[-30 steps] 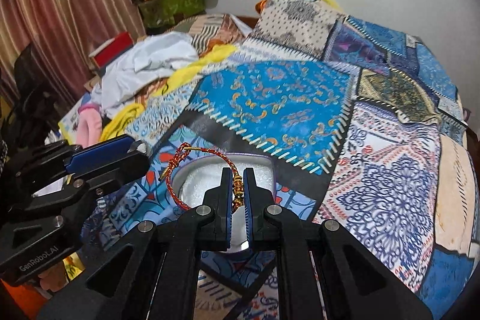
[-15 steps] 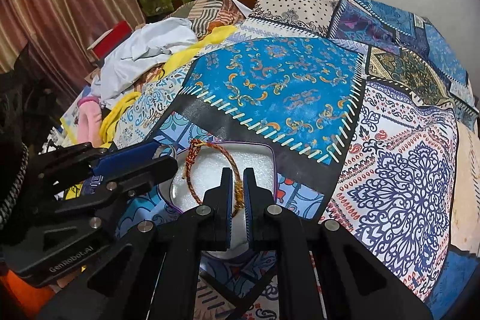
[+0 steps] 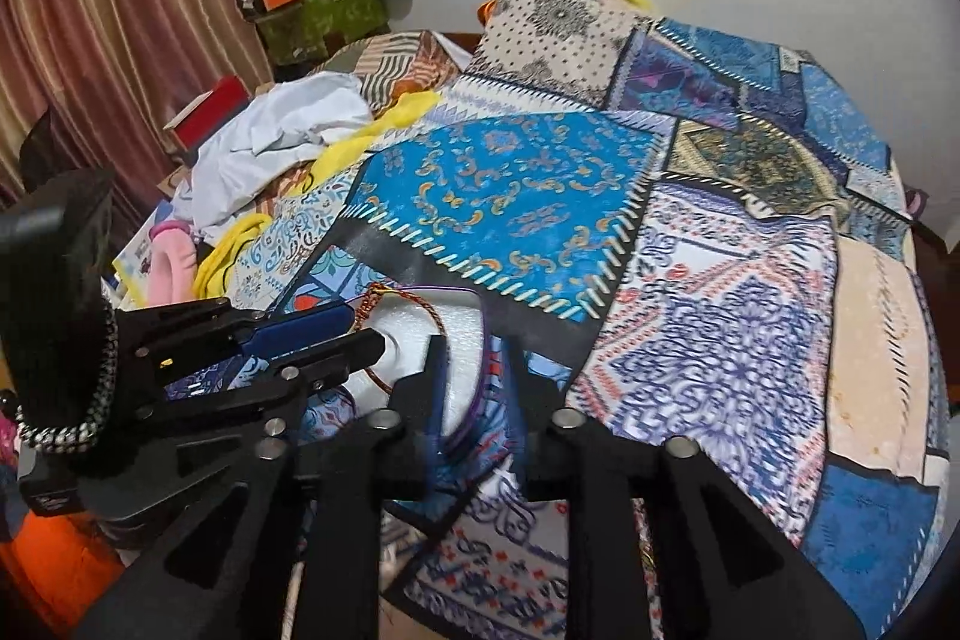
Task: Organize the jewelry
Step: 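Lower the bracelet into the tin and open the right gripper, then move the right gripper back to the jewelry pile, then grasp a small gold ring with the right gripper, then carry the gold ring over the heart tin and lower it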
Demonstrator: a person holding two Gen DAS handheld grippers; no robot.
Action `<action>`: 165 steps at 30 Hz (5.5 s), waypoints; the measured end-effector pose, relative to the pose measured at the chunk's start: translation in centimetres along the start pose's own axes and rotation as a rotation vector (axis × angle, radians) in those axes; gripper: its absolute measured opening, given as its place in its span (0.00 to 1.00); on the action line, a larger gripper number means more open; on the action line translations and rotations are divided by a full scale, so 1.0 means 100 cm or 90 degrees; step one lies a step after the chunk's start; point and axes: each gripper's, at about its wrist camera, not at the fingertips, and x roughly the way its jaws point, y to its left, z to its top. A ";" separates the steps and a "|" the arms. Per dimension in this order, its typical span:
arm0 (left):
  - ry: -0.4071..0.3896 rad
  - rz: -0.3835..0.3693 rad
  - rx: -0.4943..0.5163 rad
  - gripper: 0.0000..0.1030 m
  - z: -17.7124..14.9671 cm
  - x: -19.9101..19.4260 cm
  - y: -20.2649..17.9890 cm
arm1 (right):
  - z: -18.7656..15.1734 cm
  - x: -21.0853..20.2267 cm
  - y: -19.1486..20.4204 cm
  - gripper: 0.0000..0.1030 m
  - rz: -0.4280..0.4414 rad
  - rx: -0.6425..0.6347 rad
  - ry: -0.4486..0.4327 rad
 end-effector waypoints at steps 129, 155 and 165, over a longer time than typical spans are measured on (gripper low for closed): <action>0.005 -0.050 0.091 0.19 -0.018 -0.019 -0.131 | -0.081 -0.076 -0.088 0.09 -0.038 0.082 -0.066; -0.127 0.046 0.036 0.19 -0.002 -0.104 -0.050 | -0.029 -0.091 0.011 0.09 0.033 -0.001 -0.160; -0.112 0.065 0.002 0.19 -0.005 -0.090 -0.014 | -0.013 -0.047 0.024 0.09 0.056 -0.016 -0.116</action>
